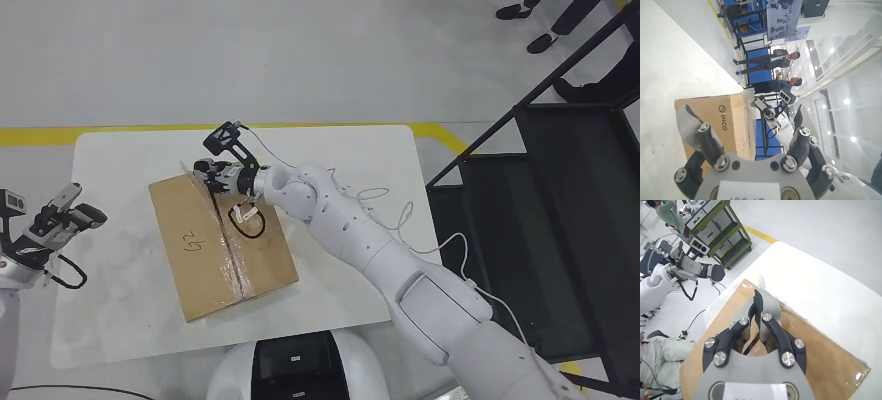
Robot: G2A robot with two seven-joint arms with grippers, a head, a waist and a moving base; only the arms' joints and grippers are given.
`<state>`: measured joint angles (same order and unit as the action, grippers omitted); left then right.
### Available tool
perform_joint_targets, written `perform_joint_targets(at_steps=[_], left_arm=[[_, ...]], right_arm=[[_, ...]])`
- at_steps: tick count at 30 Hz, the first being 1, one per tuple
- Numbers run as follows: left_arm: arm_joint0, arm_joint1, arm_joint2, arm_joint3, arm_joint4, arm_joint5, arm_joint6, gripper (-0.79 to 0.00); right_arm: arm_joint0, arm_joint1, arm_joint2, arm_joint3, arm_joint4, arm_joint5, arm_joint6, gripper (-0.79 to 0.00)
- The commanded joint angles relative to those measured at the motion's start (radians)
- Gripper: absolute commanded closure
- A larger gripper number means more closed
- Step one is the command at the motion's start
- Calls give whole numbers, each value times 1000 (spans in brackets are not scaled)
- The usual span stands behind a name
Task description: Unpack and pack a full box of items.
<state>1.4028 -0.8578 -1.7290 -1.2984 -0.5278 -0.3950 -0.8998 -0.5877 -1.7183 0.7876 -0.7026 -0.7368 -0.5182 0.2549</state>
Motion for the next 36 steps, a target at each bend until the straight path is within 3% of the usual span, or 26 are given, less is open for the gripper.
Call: perform_joint_targets(at_steps=[1, 23, 25, 36], left_arm=[[0, 0, 0, 0, 0, 0, 0, -785], [0, 0, 0, 0, 0, 0, 0, -785], [0, 0, 0, 0, 0, 0, 0, -785], [0, 0, 0, 0, 0, 0, 0, -785]], right_arm=[[-3, 2, 1, 2, -19, 19, -9, 0], [-58, 29, -3, -154, -252, 169, 37, 0], [-63, 31, -6, -171, -273, 178, 50, -43], [-75, 31, -37, -231, -395, 238, 115, 0]])
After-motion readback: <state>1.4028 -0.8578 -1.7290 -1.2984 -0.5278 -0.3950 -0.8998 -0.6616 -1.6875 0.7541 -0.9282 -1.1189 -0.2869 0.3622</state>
